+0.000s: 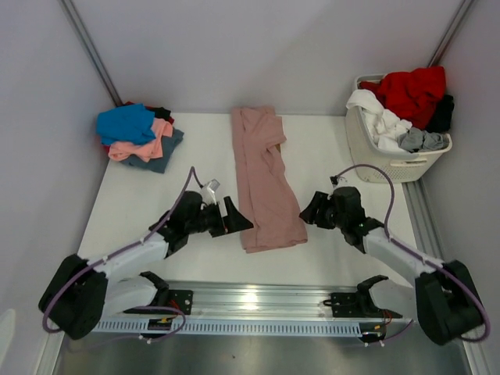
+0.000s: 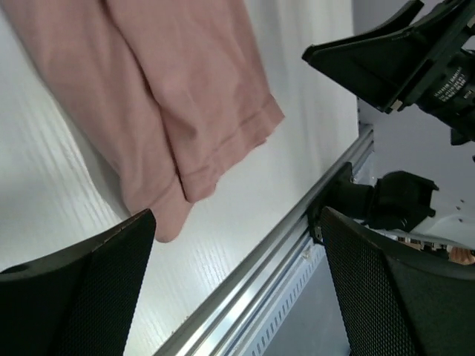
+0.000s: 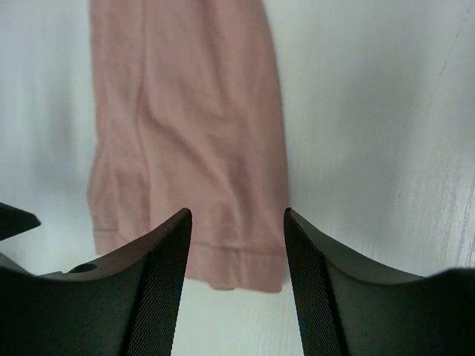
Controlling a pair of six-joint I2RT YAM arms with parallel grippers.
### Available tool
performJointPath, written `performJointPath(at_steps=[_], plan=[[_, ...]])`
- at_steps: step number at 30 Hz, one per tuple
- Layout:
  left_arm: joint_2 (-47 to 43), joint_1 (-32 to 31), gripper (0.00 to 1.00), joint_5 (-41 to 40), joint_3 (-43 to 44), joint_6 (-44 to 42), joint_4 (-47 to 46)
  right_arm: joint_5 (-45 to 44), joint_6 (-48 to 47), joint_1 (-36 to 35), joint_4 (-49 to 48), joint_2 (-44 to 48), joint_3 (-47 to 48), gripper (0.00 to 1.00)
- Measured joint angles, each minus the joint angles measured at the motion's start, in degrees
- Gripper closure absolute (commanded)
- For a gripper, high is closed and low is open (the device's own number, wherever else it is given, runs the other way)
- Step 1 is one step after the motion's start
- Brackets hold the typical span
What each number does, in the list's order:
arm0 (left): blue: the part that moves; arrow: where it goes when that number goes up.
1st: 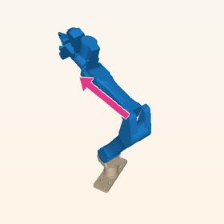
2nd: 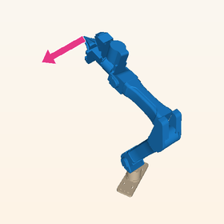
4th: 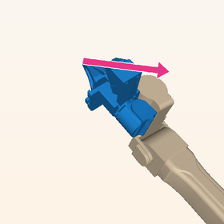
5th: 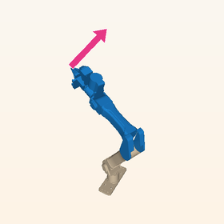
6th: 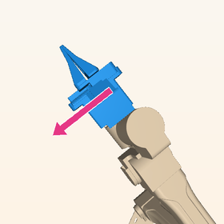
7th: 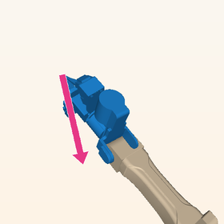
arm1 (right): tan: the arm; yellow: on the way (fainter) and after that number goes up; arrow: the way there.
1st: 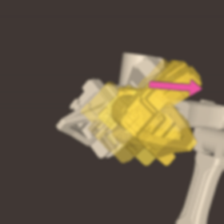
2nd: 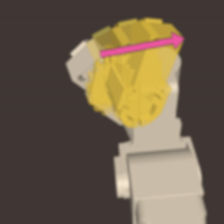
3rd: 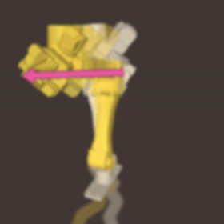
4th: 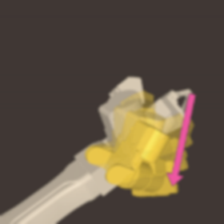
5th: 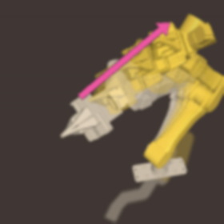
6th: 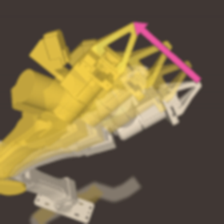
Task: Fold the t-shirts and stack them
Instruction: Rotate the tshirt 90 degrees
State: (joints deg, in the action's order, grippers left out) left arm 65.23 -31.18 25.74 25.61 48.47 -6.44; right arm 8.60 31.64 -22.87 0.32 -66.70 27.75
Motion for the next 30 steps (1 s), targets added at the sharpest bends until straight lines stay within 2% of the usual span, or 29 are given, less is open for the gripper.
performJointPath(at_steps=[5, 12, 23, 30], plan=[[-7.0, -4.0, 0.05, -3.7, -9.7, 3.1, -9.2, -0.3, 1.2, -0.7, -1.6, 10.7, -5.4, 0.43], [-4.7, -6.1, 0.07, -7.8, -16.2, 5.6, -11.9, -0.3, 2.0, -1.3, -1.3, 11.3, -10.1, 0.44], [2.2, -9.0, 0.08, -9.7, -13.9, 5.6, -16.8, -1.4, 3.8, -3.3, -1.9, 9.4, -11.9, 0.47], [12.6, -10.9, 0.17, -8.0, -8.2, 5.6, -20.3, -1.3, 5.1, -3.4, -3.6, 6.8, -12.0, 0.49]])
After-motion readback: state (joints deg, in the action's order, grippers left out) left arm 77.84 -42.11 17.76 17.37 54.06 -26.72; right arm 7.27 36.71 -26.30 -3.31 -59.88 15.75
